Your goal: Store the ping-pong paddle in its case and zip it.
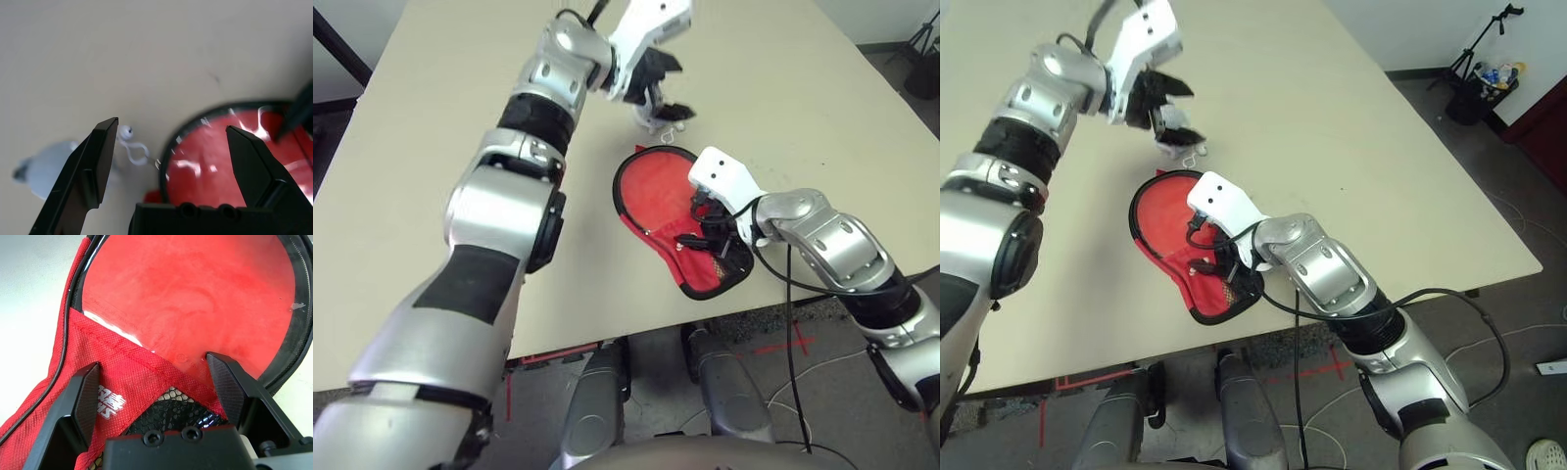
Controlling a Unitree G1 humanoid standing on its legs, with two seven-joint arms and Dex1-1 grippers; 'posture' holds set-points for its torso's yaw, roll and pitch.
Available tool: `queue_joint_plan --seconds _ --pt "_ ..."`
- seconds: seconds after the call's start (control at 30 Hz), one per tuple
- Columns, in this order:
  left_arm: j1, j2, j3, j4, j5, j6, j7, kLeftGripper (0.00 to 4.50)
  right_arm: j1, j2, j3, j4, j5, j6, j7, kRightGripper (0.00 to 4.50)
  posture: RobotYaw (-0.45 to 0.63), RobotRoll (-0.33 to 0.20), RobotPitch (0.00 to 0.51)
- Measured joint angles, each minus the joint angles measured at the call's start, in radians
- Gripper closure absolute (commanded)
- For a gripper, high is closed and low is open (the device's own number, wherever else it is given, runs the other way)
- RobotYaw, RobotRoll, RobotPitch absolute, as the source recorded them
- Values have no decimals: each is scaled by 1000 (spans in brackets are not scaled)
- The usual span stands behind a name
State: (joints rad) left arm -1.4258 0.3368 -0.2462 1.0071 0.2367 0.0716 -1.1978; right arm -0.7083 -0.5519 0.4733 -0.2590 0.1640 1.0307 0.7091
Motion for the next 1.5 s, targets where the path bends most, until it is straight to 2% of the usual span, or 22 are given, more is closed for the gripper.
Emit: queue_joint_plan --seconds 0.4,0.6,0.97,1.17,1.5 --pt "190 45 -134 -265 39 96 -139 14 -3 23 -1 37 -22 -6 4 0 -1 0 215" --pt "266 44 -168 -288 48 146 -119 14 -13 30 -10 68 -23 -18 13 0 -2 0 220" --pt "275 19 -170 -251 70 128 8 14 -47 39 -18 147 -26 -30 17 0 -3 0 218" --pt "294 4 -166 -263 72 145 26 14 -100 51 -32 220 -27 -20 3 0 -2 0 225" --pt "301 4 -163 -283 70 177 18 14 -103 85 -70 267 -27 -52 -11 0 3 0 233"
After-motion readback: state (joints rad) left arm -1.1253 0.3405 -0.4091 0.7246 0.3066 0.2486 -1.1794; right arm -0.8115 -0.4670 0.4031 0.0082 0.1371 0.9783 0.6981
